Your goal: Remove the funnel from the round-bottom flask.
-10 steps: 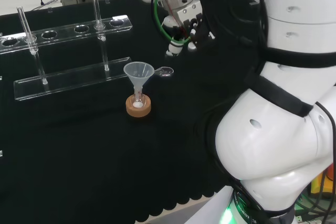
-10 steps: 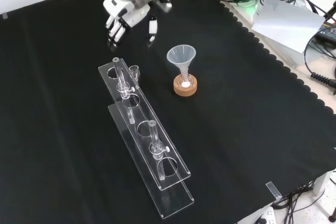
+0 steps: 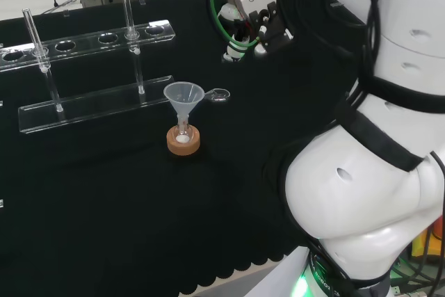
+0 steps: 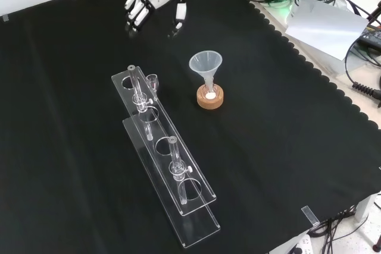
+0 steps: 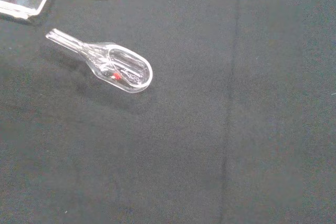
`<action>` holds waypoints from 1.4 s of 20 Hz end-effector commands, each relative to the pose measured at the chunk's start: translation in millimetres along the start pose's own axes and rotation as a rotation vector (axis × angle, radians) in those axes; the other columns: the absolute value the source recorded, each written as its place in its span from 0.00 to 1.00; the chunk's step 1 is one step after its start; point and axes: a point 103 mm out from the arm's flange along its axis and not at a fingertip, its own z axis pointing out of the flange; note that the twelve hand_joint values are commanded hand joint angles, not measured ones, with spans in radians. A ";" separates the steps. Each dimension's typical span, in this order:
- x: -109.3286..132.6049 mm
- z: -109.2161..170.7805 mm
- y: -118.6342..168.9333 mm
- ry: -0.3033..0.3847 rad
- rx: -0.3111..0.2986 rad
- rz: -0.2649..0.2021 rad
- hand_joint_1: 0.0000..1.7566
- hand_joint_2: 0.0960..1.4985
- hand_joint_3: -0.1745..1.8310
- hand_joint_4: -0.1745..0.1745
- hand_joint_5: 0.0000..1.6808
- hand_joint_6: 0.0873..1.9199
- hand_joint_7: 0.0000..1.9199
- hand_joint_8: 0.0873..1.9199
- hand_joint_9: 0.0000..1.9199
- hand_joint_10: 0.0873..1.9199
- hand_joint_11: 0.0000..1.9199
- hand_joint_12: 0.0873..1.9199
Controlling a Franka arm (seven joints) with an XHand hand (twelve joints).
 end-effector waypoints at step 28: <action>89.8 -11.5 -79.4 0.074 0.167 -0.186 0.30 0.39 0.27 0.39 0.10 0.00 0.01 0.29 0.26 0.00 0.21 0.71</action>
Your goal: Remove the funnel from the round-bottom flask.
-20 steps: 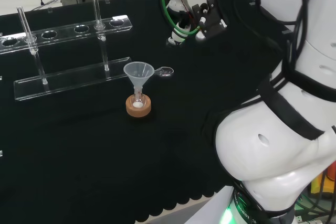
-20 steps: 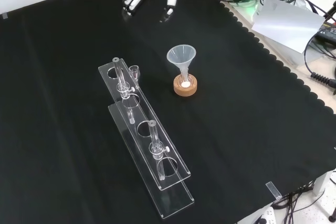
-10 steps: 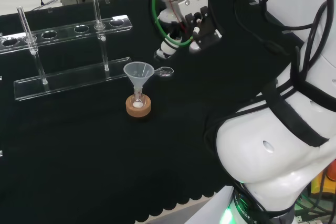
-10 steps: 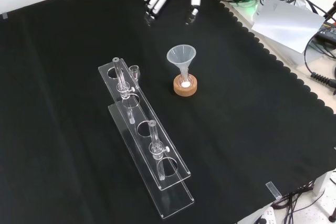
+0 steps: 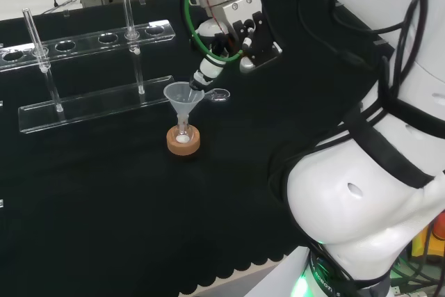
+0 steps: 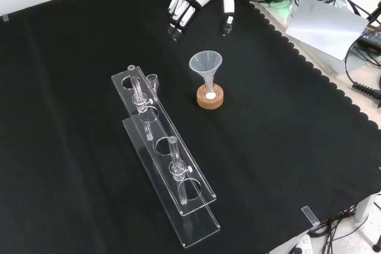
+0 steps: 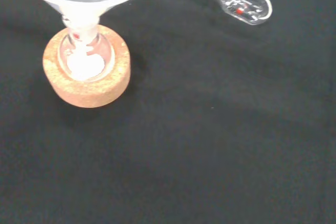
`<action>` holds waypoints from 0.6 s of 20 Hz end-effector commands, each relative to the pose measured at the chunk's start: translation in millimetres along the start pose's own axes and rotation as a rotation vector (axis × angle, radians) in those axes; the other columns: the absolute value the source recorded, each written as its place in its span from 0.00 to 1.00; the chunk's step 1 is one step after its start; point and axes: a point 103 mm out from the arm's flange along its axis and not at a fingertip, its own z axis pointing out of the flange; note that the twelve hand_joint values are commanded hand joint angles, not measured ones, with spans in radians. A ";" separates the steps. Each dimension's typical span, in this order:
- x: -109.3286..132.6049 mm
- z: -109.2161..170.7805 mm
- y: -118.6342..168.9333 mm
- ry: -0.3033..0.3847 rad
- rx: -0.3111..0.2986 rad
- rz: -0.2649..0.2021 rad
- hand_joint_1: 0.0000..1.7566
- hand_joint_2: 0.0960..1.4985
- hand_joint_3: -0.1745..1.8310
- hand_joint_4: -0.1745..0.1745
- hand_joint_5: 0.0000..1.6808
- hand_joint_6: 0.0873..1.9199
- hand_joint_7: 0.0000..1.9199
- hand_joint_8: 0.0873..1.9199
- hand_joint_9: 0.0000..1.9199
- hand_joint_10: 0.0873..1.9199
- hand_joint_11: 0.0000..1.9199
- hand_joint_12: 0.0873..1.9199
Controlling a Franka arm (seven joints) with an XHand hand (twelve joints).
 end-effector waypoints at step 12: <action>19.2 16.6 24.4 0.028 0.105 -0.092 0.29 0.40 0.23 0.40 0.06 0.00 0.00 0.22 0.23 0.00 0.21 0.72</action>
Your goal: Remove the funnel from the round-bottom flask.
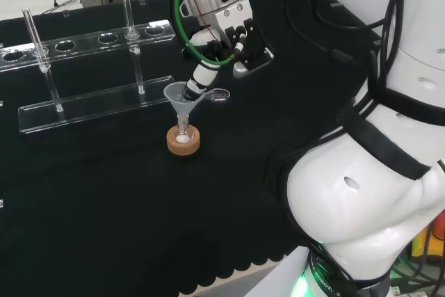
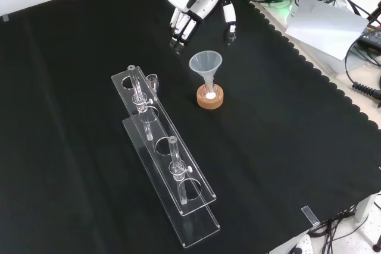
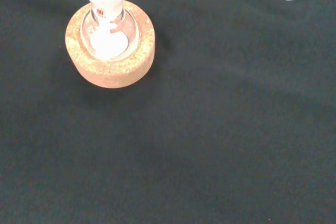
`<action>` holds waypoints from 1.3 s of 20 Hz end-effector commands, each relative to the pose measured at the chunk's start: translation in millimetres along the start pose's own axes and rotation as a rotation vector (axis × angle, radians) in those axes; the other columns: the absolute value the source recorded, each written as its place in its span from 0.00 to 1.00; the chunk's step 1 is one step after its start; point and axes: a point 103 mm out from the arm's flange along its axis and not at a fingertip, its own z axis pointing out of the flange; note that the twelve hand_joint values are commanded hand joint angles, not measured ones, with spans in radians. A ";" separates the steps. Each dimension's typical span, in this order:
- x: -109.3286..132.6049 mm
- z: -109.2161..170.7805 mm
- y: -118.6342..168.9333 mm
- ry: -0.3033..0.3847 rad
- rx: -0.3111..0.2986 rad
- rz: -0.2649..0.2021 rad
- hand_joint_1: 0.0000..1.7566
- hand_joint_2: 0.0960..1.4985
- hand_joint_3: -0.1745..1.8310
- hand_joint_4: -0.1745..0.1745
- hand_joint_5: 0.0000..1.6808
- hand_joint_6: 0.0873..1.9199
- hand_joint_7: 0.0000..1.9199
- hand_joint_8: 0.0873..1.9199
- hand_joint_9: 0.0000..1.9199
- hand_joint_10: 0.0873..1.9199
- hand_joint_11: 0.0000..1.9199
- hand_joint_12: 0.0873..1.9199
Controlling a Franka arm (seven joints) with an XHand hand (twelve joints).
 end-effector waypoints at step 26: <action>28.2 17.2 38.8 -0.068 0.071 -0.058 0.28 0.40 0.20 0.39 0.01 0.00 0.00 0.11 0.22 0.00 0.20 0.73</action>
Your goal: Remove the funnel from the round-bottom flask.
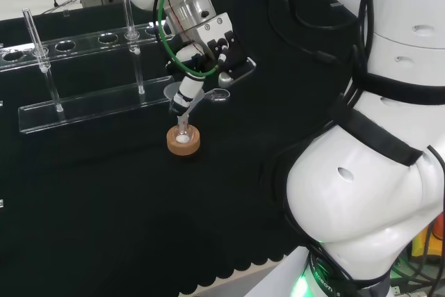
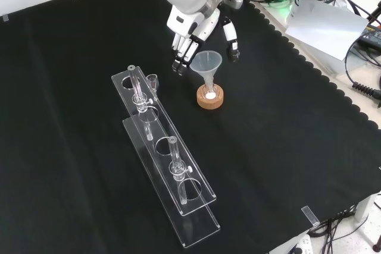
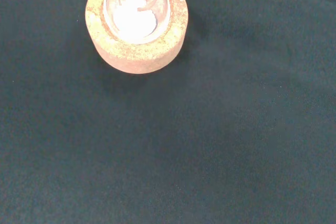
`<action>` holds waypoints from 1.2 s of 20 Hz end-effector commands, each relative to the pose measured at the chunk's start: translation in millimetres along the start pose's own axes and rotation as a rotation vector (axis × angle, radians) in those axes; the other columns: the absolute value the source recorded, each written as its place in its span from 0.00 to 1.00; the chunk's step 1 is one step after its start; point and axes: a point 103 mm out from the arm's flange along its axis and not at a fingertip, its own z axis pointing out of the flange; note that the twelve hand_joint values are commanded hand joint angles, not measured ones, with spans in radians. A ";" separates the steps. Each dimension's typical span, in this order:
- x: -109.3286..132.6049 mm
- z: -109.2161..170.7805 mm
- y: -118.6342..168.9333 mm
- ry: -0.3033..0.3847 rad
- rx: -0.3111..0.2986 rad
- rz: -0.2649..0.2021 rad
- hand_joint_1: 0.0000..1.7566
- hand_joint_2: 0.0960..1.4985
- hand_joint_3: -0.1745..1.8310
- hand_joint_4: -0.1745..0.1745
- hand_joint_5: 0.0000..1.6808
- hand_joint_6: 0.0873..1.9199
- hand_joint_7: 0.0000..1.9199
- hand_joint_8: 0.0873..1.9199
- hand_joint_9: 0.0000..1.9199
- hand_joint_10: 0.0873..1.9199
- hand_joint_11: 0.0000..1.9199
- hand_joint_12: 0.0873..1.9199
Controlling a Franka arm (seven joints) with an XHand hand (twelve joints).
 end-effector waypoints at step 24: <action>0.1 12.1 16.9 -0.073 0.025 0.004 0.35 0.44 0.20 0.44 0.11 0.00 0.04 0.30 0.16 0.35 0.23 0.71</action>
